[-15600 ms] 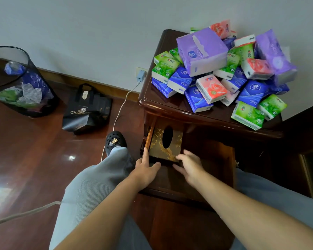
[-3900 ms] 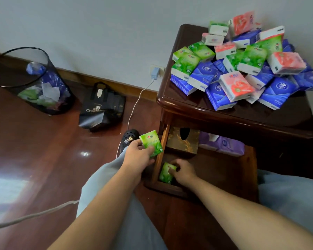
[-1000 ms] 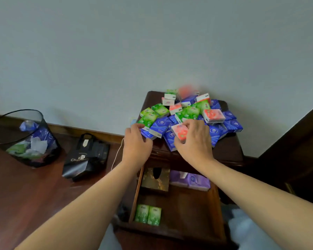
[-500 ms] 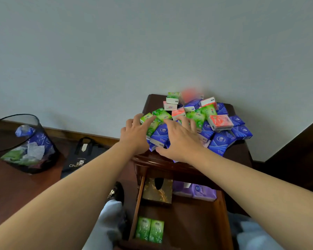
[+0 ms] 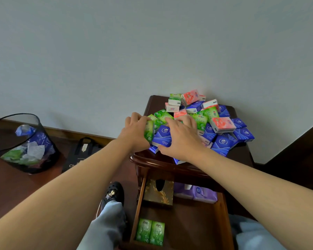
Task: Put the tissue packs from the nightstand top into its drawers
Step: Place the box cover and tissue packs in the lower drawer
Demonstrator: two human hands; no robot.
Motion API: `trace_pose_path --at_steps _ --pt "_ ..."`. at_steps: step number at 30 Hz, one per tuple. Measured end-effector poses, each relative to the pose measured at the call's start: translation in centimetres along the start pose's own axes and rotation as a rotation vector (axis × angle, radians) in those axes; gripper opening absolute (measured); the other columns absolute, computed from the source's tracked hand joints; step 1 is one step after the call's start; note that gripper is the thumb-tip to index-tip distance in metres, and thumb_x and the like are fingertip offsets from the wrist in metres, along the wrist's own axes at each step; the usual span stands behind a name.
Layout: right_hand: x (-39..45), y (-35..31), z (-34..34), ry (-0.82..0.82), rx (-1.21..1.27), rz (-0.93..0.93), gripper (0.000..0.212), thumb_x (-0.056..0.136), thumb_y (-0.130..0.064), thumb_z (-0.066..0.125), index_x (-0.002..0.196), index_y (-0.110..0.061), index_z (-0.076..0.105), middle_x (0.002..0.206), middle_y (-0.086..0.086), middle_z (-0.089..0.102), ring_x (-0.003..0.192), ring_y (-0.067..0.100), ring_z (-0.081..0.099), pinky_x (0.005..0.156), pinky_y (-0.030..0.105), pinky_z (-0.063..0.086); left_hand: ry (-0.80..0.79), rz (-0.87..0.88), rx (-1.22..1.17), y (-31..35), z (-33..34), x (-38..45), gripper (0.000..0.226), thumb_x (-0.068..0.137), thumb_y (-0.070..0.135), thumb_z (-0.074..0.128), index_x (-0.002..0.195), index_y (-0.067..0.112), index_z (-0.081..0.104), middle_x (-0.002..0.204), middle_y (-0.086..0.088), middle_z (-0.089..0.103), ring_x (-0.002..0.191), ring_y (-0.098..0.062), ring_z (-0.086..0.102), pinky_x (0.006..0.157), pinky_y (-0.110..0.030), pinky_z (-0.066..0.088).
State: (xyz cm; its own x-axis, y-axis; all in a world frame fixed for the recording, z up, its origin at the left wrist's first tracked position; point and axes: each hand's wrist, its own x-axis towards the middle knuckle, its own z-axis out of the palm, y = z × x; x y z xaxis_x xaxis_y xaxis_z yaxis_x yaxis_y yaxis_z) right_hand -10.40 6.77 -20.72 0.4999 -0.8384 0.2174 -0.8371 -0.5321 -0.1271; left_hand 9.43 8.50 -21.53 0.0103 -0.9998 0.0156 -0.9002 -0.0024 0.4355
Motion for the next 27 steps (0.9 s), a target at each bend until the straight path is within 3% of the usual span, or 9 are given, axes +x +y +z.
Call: trace_pose_path --at_steps 5,8,10,14,19,20,22,24,27 --pt "-3.1 -0.7 -2.0 0.061 0.328 -0.120 0.091 0.072 -0.042 0.085 0.150 -0.015 0.045 0.134 0.003 0.042 0.126 0.022 0.043 0.113 0.032 0.039 0.167 0.044 -0.116 0.2 -0.5 -4.1 0.079 0.062 0.036 0.087 0.125 0.013 0.045 0.119 -0.003 0.041 0.111 -0.024 0.041 0.097 -0.033 0.037" --pt "-6.4 -1.1 -2.6 0.013 0.543 -0.132 0.083 0.071 -0.030 0.088 0.142 -0.029 0.045 0.131 -0.006 0.029 0.121 0.005 0.047 0.105 0.013 0.043 0.089 0.031 -0.308 0.7 -0.6 -7.5 0.083 0.050 0.052 0.091 0.111 0.024 0.041 0.102 0.010 0.057 0.095 -0.010 0.056 0.077 -0.019 0.042" --pt "-9.0 -1.0 -2.3 -0.043 0.668 -0.086 0.082 0.068 -0.035 0.093 0.133 -0.039 0.044 0.129 -0.010 0.033 0.122 -0.003 0.047 0.100 0.006 0.042 0.000 0.007 -0.451 1.1 0.0 -9.9 0.081 0.050 0.052 0.099 0.108 0.034 0.045 0.098 0.015 0.070 0.087 0.002 0.067 0.069 -0.013 0.049" --pt "-14.5 0.0 -0.4 -0.221 0.961 0.141 0.072 0.067 -0.046 0.096 0.122 -0.043 0.050 0.119 -0.007 0.060 0.095 0.005 0.071 0.084 0.022 0.059 -0.156 -0.087 -0.477 1.6 3.4 -14.3 0.073 0.051 0.052 0.101 0.106 0.036 0.055 0.095 0.011 0.072 0.085 -0.004 0.069 0.075 -0.027 0.059" --pt "-21.3 1.5 5.3 -0.210 0.997 0.385 0.036 0.091 -0.019 0.080 0.115 -0.036 0.059 0.101 -0.004 0.067 0.072 0.012 0.070 0.053 0.028 0.057 -0.251 -0.193 -0.464 1.4 10.3 -18.4 0.045 0.080 0.038 0.088 0.110 0.022 0.058 0.094 0.006 0.069 0.086 -0.014 0.067 0.073 -0.024 0.051" --pt "-22.2 1.8 6.4 -0.224 1.001 0.444 0.033 0.094 -0.016 0.076 0.116 -0.034 0.060 0.103 -0.003 0.067 0.075 0.014 0.071 0.054 0.033 0.059 -0.255 -0.214 -0.456 1.3 11.5 -18.9 0.042 0.085 0.036 0.084 0.112 0.018 0.058 0.095 0.002 0.069 0.087 -0.019 0.068 0.073 -0.029 0.051" --pt "-23.5 2.5 8.6 -0.262 0.948 0.529 0.027 0.098 -0.014 0.071 0.116 -0.030 0.061 0.109 -0.001 0.069 0.093 0.018 0.073 0.071 0.040 0.063 -0.261 -0.276 -0.486 1.3 13.6 -19.7 0.038 0.093 0.032 0.076 0.120 0.013 0.058 0.099 -0.005 0.070 0.084 -0.025 0.071 0.068 -0.031 0.056" --pt "-24.5 3.2 10.7 -0.305 0.867 0.574 0.024 0.099 -0.014 0.068 0.120 -0.025 0.061 0.113 0.001 0.070 0.104 0.017 0.070 0.089 0.035 0.059 -0.274 -0.335 -0.533 1.2 15.1 -20.2 0.041 0.099 0.031 0.068 0.132 0.011 0.055 0.111 -0.010 0.069 0.084 -0.019 0.071 0.064 -0.025 0.057" --pt "-25.2 3.7 13.2 -0.413 0.740 0.593 0.036 0.094 -0.015 0.075 0.125 -0.023 0.058 0.112 -0.002 0.069 0.107 0.015 0.067 0.097 0.033 0.054 -0.284 -0.395 -0.505 0.3 16.7 -20.4 0.043 0.105 0.031 0.058 0.143 0.013 0.052 0.125 -0.010 0.067 0.111 -0.026 0.067 0.093 -0.037 0.056"
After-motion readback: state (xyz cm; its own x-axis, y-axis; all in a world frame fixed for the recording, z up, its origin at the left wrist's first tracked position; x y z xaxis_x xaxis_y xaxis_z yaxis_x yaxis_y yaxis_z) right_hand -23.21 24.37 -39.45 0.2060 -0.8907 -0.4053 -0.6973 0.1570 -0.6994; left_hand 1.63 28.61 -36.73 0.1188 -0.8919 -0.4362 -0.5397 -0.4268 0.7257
